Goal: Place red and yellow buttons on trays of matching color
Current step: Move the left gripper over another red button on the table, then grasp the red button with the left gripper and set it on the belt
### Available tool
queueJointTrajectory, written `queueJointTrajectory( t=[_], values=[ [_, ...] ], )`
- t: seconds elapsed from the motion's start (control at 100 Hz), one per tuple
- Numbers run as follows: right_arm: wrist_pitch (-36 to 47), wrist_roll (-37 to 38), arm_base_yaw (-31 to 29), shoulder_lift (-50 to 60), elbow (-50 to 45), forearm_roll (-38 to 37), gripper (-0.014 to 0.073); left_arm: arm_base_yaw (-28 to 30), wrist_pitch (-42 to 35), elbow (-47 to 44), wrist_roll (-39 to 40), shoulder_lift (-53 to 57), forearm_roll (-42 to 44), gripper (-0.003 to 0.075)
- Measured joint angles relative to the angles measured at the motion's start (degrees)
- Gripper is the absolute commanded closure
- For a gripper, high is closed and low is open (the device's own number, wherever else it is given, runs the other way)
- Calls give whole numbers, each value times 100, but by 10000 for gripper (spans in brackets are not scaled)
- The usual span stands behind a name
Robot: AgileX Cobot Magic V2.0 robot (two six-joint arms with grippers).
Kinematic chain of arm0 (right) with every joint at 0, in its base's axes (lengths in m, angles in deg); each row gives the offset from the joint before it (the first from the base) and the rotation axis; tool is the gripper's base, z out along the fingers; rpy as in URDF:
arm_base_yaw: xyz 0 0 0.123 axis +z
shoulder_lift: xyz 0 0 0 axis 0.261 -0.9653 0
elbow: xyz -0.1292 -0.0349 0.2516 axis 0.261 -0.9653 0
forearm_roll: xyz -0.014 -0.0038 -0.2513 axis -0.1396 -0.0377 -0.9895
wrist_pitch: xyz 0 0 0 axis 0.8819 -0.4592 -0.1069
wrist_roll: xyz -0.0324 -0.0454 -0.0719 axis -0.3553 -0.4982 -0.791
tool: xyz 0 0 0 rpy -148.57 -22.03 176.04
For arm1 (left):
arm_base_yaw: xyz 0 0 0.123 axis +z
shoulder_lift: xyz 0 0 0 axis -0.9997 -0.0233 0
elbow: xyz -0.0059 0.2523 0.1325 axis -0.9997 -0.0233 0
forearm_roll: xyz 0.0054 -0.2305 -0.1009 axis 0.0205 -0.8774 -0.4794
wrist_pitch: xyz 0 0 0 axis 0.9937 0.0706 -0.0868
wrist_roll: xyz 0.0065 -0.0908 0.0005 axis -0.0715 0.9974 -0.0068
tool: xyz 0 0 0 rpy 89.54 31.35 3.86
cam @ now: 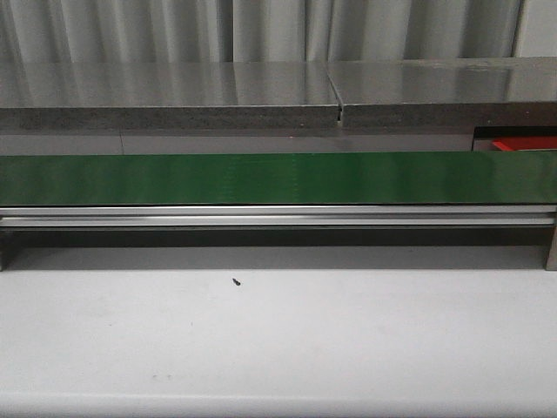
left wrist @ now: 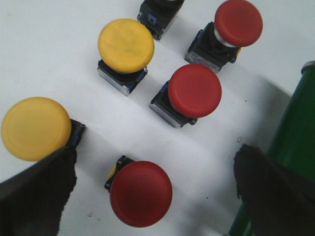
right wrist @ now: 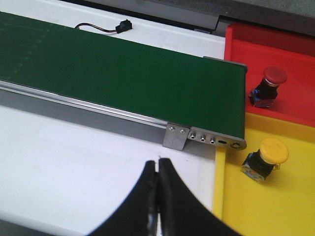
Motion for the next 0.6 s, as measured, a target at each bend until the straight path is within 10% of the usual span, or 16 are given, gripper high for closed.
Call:
queueJointTrajectory(
  t=[0.6],
  values=[
    [-1,0,0,0,0,0,660,0,66,73,0,-646,10,190]
  ],
)
